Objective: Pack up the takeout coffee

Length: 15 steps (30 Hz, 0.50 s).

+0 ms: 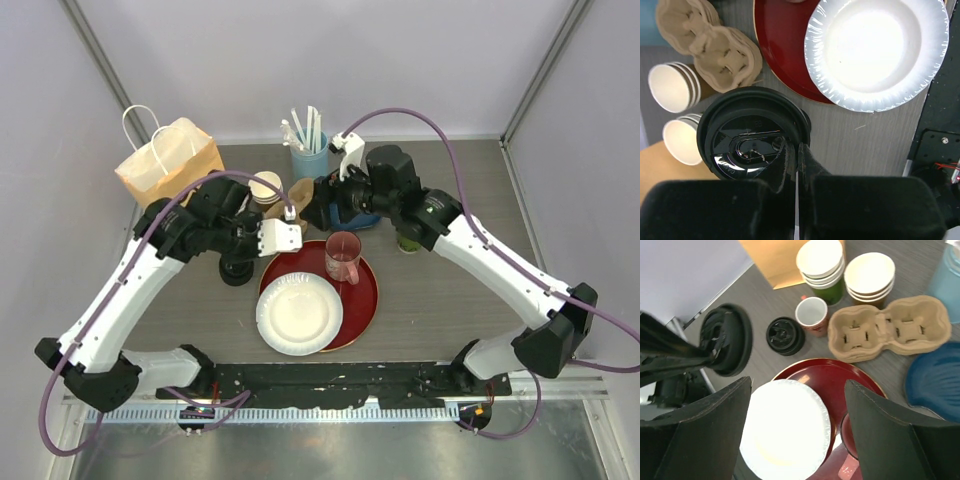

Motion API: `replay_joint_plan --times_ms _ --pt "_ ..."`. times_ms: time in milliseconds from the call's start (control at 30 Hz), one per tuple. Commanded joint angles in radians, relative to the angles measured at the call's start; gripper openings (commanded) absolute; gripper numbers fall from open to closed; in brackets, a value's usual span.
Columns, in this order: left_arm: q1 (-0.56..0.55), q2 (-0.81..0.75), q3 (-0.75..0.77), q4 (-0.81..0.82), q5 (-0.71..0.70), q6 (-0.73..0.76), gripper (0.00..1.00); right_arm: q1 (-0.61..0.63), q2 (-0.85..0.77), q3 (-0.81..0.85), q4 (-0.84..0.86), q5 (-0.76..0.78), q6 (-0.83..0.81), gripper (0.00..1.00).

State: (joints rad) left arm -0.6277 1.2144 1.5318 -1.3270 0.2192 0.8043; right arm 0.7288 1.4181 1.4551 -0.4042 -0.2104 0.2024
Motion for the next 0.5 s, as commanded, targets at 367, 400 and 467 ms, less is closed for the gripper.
replay_joint_plan --times_ms 367,400,467 --pt "-0.207 0.599 0.678 -0.071 0.065 -0.045 0.0 -0.518 -0.346 -0.159 -0.091 0.061 0.005 0.89" --pt "-0.219 0.637 0.715 -0.057 0.069 -0.075 0.0 -0.548 -0.347 -0.179 -0.097 0.075 0.003 0.9" --pt "-0.243 0.751 0.827 -0.022 0.095 -0.108 0.0 -0.627 -0.352 -0.206 -0.096 0.136 0.012 0.91"
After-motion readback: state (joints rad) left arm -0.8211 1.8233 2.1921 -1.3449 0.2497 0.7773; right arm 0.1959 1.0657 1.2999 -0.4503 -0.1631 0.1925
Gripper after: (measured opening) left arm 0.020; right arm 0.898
